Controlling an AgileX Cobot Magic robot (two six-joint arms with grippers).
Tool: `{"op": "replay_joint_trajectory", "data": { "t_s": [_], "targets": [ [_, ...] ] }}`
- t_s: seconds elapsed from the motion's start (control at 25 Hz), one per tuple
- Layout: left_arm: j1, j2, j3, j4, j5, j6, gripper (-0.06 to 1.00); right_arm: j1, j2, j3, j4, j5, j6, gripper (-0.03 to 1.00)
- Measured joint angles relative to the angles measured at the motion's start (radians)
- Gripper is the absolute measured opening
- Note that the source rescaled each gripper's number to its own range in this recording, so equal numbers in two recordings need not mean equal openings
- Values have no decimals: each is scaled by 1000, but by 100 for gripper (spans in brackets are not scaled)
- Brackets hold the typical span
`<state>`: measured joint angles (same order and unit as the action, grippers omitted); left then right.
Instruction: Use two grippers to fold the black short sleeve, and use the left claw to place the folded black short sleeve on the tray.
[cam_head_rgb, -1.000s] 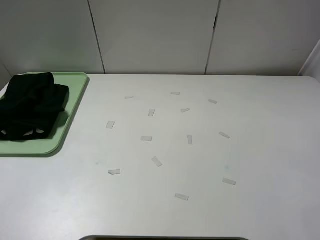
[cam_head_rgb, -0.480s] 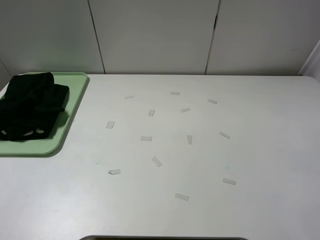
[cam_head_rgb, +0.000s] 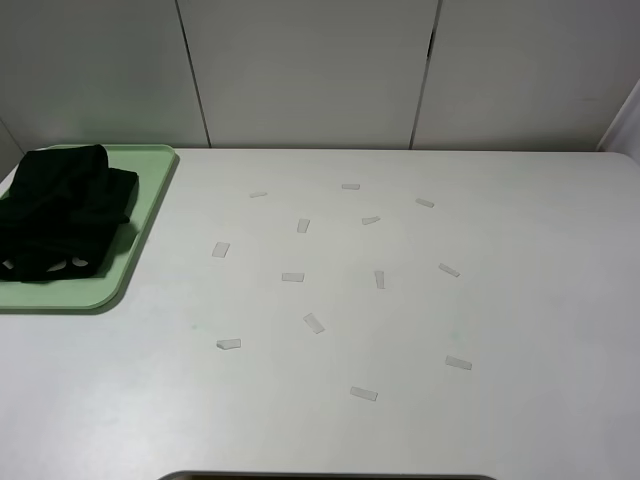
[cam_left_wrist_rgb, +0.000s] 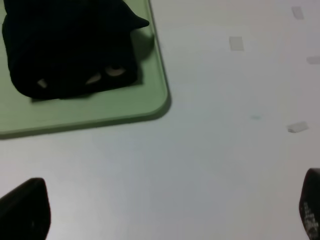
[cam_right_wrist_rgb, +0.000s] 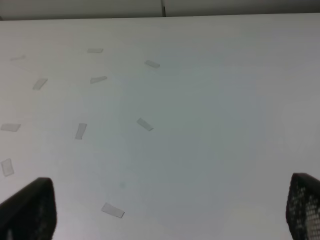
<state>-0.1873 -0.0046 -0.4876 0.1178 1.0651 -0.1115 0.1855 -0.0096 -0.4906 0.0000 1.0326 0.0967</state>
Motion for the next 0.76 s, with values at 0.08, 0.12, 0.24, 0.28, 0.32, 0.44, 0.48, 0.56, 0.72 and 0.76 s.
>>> {"op": "replay_joint_trajectory", "data": {
  "t_s": [0.08,0.12,0.24,0.28,0.32,0.44,0.48,0.56,0.72,0.76],
  "targets": [
    [47,0,0,-1,0,0,100,0,0,0,0,0,0,100],
    [76,0,0,-1,0,0,100,0,0,0,0,0,0,100],
    [148,0,0,-1,0,0,100,0,0,0,0,0,0,100],
    [162,0,0,-1,0,0,100,0,0,0,0,0,0,100],
    [171,0,0,-2,0,0,100,0,0,0,0,0,0,100],
    [174,0,0,-3,0,0,100,0,0,0,0,0,0,100],
    [174,0,0,-3,0,0,100,0,0,0,0,0,0,100],
    [174,0,0,-3,0,0,100,0,0,0,0,0,0,100],
    [174,0,0,-6,0,0,100,0,0,0,0,0,0,100],
    [174,0,0,-6,0,0,100,0,0,0,0,0,0,100]
  ]
}}
